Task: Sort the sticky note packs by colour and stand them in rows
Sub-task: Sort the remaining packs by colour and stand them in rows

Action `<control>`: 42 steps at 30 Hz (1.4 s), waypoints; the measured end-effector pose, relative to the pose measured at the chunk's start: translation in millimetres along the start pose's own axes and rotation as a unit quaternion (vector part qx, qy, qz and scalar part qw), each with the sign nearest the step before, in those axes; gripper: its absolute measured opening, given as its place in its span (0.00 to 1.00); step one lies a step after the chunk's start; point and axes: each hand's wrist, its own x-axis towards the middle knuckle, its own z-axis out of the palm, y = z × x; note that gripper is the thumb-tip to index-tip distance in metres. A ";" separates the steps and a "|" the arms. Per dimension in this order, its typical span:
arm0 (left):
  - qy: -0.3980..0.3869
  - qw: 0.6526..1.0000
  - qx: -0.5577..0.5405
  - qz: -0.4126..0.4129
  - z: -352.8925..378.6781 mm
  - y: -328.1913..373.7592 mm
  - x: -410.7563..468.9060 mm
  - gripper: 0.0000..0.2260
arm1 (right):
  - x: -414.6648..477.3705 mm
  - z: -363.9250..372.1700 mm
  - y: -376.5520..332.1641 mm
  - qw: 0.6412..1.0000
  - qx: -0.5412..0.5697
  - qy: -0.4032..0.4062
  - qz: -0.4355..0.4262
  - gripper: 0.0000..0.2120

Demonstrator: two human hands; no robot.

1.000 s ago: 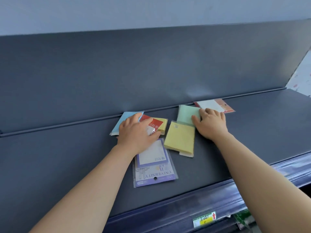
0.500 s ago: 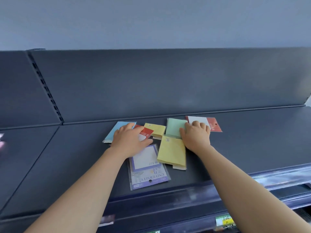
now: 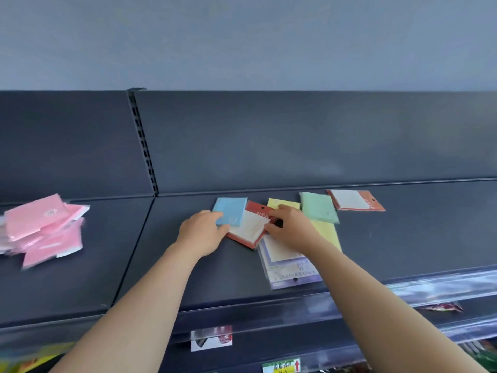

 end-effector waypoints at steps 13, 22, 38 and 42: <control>-0.014 0.999 0.022 0.034 -1.1 1.2 13.0 0.23 | -8.4 9.2 -34.8 0.990 0.050 0.044 0.124 0.21; 0.034 0.978 -0.205 0.001 -13.2 -24.1 2.7 0.23 | -4.7 13.5 -52.0 0.977 0.168 0.094 0.087 0.27; 0.073 0.928 -0.363 -0.034 -29.1 -55.0 -4.9 0.22 | -1.5 16.6 -75.8 0.954 0.269 0.104 0.080 0.20; 0.115 0.919 -0.374 -0.041 -35.4 -64.2 -21.5 0.26 | -0.8 17.1 -87.0 0.945 0.302 0.107 0.068 0.17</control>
